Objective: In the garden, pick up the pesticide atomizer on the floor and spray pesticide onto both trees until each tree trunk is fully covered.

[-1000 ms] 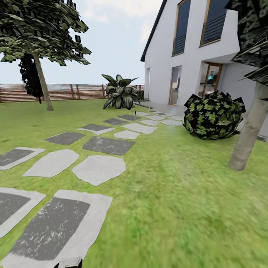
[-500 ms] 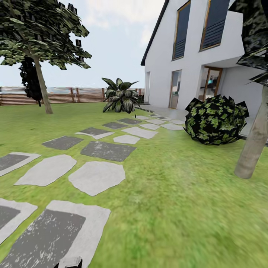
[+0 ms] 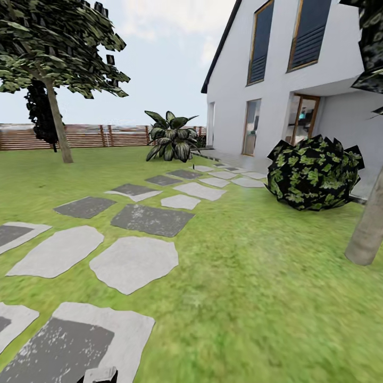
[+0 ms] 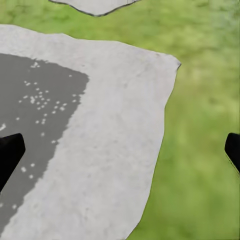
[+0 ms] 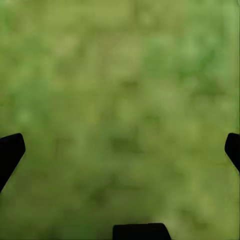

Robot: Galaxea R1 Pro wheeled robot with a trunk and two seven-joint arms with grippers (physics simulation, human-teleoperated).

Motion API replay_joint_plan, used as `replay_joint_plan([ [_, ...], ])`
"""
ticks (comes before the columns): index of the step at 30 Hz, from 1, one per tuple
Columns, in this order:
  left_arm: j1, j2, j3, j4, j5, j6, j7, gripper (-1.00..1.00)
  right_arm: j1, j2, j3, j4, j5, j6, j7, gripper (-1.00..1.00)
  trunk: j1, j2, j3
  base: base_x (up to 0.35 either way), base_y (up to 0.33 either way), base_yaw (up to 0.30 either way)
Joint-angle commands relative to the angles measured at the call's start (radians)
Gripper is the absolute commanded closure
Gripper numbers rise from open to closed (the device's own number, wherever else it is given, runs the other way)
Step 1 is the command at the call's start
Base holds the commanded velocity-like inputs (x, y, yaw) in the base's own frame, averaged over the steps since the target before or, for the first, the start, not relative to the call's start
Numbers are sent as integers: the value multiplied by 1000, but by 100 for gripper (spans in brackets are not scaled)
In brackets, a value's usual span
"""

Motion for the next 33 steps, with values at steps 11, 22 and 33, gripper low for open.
replay_joint_plan([
  [11, 0, 0, 0, 0, 0, 0, 0, -100, 0, 0, 0, 0, 0, 0, 0, -100, 0, 0, 0, 329, 0, 0],
  [22, 0, 0, 0, 0, 0, 1, 0, -100, 0, 0, 0, 0, 0, 0, 0, -100, 0, 0, 0, 329, 0, 0],
  [33, 0, 0, 0, 0, 0, 0, 0, -100, 0, 0, 0, 0, 0, 0, 0, -100, 0, 0, 0, 329, 0, 0],
])
